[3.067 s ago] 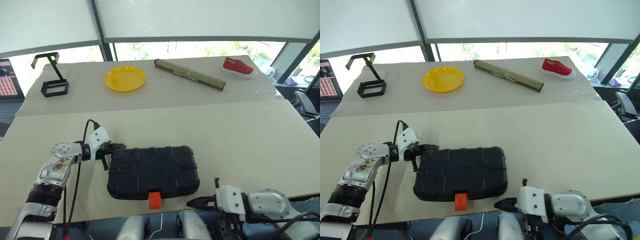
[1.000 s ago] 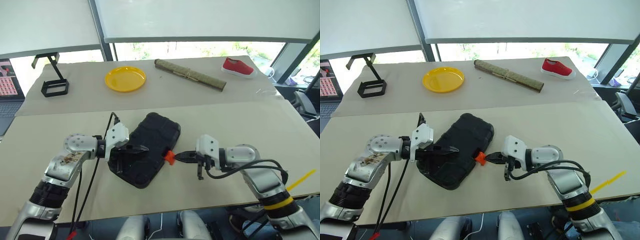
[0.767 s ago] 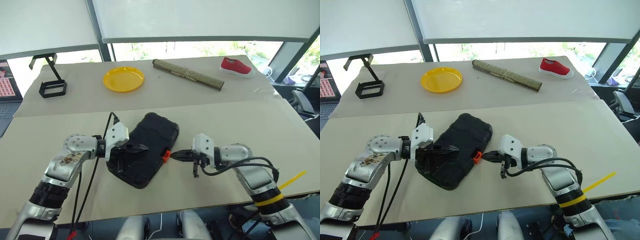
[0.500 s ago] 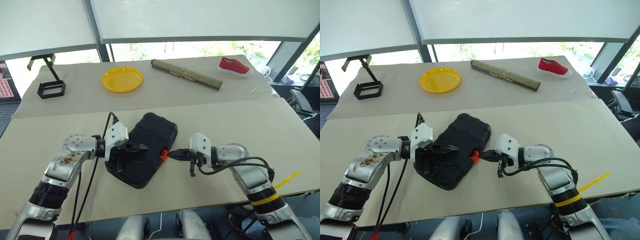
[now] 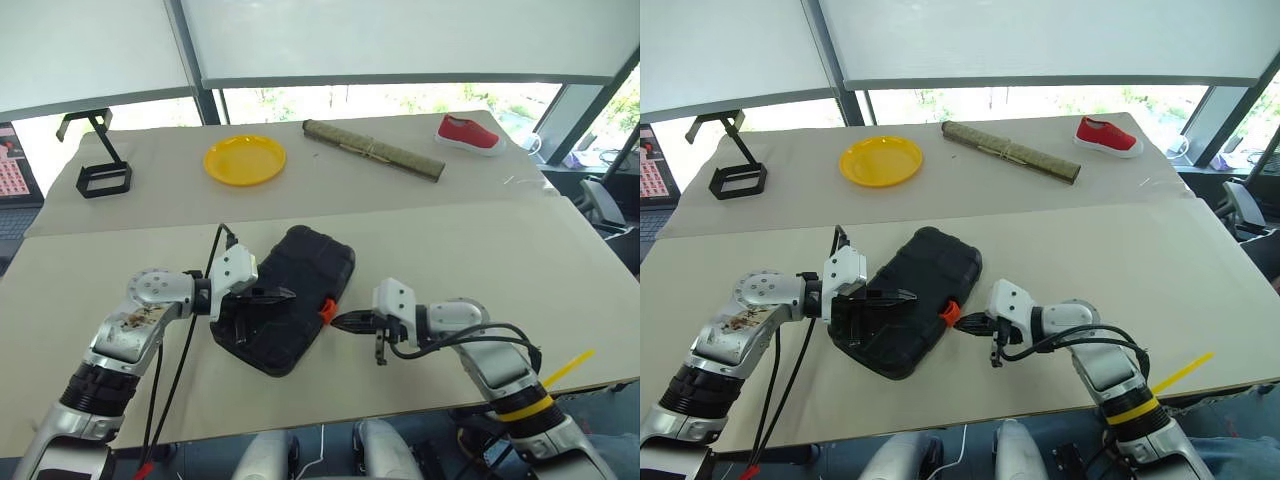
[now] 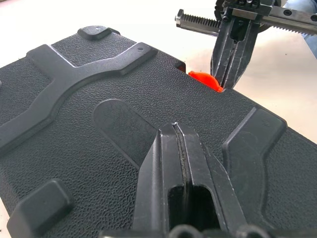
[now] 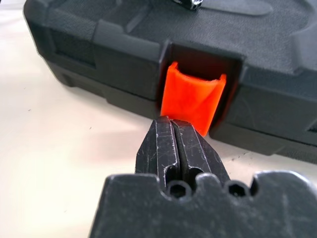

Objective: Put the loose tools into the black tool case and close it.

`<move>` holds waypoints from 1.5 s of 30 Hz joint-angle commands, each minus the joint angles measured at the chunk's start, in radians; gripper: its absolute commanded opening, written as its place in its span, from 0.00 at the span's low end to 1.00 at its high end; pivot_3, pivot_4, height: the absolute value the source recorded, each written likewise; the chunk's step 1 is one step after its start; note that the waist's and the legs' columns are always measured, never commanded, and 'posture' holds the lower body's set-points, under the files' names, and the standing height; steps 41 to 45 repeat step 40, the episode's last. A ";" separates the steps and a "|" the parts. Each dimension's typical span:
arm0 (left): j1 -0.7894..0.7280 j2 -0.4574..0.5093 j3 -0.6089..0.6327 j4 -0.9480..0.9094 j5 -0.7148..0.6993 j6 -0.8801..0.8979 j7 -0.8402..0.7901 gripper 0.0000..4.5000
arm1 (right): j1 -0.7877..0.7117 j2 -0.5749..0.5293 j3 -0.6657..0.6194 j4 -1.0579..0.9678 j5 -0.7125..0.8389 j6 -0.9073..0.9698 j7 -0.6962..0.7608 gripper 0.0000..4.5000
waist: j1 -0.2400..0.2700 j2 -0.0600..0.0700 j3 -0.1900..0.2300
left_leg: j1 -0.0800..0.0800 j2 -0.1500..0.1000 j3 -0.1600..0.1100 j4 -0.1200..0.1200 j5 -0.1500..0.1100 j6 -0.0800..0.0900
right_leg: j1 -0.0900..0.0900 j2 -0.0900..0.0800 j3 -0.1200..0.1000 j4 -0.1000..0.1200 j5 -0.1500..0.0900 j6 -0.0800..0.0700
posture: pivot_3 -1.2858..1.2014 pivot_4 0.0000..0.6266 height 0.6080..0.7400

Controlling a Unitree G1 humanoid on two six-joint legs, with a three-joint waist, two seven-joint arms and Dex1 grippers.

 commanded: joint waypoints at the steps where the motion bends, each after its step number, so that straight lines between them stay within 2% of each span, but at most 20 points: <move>1: 0.038 0.012 -0.056 0.063 0.067 0.025 -0.004 0.00 | -0.043 0.032 0.005 0.001 -0.004 -0.038 -0.013 0.00 | 0.000 0.000 0.000 | 0.000 0.000 0.000 0.000 0.000 0.000 | 0.000 0.000 0.000 0.000 0.000 0.000 | 0.52 0.24 1.00; 15: 0.102 0.003 -0.028 0.086 0.062 -0.012 0.014 0.00 | -0.106 0.102 0.001 0.098 -0.029 -0.121 -0.009 0.00 | -0.005 0.001 0.000 | 0.001 0.003 0.000 0.000 0.001 -0.002 | -0.001 0.004 0.002 0.002 0.001 -0.002 | 0.52 0.24 1.00; 20: 0.205 -0.001 0.169 0.016 -0.055 -0.076 0.035 0.00 | 0.013 0.002 -0.091 -0.071 0.086 -0.045 0.046 0.00 | -0.013 0.003 -0.002 | 0.001 0.005 0.001 -0.001 0.001 -0.002 | -0.003 0.005 0.004 0.003 0.001 -0.003 | 0.52 0.24 1.00; 21: 0.221 0.000 0.202 0.001 -0.073 -0.077 0.040 0.11 | 0.035 -0.020 -0.105 -0.097 0.105 -0.034 0.057 0.13 | -0.015 0.004 -0.002 | 0.001 0.006 0.001 -0.002 0.001 -0.002 | -0.003 0.005 0.004 0.003 0.000 -0.004 | 0.52 0.24 1.00; 22: 0.245 0.008 0.239 -0.013 -0.084 -0.080 0.049 0.15 | 0.060 -0.045 -0.125 -0.122 0.124 -0.025 0.065 0.16 | -0.016 0.005 -0.002 | 0.001 0.007 0.001 -0.002 0.000 -0.003 | -0.003 0.005 0.005 0.002 0.000 -0.004 | 0.52 0.24 1.00; 26: 0.395 0.051 0.423 -0.046 -0.100 -0.093 0.084 0.48 | 0.149 -0.144 -0.253 -0.168 0.191 -0.037 0.087 0.47 | -0.019 0.005 -0.002 | 0.000 0.014 0.002 -0.002 -0.001 -0.005 | -0.002 0.006 0.004 -0.002 0.002 -0.006 | 0.52 0.24 1.00; 29: 0.518 0.052 0.536 -0.068 -0.108 -0.151 0.084 0.72 | 0.182 -0.189 -0.323 -0.127 0.197 -0.108 0.100 0.70 | -0.020 0.005 -0.001 | 0.000 0.016 0.003 -0.003 -0.001 -0.005 | -0.002 0.006 0.003 -0.003 0.001 -0.007 | 0.52 0.24 1.00; 32: 0.674 0.051 0.630 -0.074 -0.069 -0.235 0.072 0.96 | 0.196 -0.210 -0.384 -0.044 0.222 -0.256 0.178 0.92 | -0.015 0.005 -0.001 | 0.001 0.017 0.006 -0.003 -0.002 -0.005 | -0.001 0.006 0.003 -0.005 0.001 -0.008 | 0.52 0.24 1.00; 33: 0.707 0.048 0.649 -0.073 -0.059 -0.259 0.072 1.00 | 0.196 -0.208 -0.399 -0.017 0.240 -0.301 0.211 1.00 | -0.014 0.005 -0.001 | 0.000 0.017 0.006 -0.003 -0.002 -0.005 | -0.001 0.006 0.002 -0.005 0.001 -0.008 | 0.52 0.24 1.00; 39: 0.743 0.021 0.683 -0.057 -0.055 -0.302 0.125 1.00 | 0.192 -0.218 -0.421 0.079 0.233 -0.344 0.217 1.00 | 0.027 -0.001 0.003 | -0.002 0.017 0.007 0.000 -0.002 -0.005 | -0.001 0.004 -0.001 -0.007 0.001 -0.007 | 0.52 0.24 1.00; 45: 0.736 0.019 0.683 -0.057 -0.059 -0.296 0.133 1.00 | 0.191 -0.214 -0.417 0.087 0.229 -0.352 0.216 1.00 | 0.027 -0.001 0.003 | -0.002 0.017 0.007 0.000 -0.002 -0.005 | 0.000 0.003 -0.001 -0.007 0.001 -0.007 | 0.52 0.24 1.00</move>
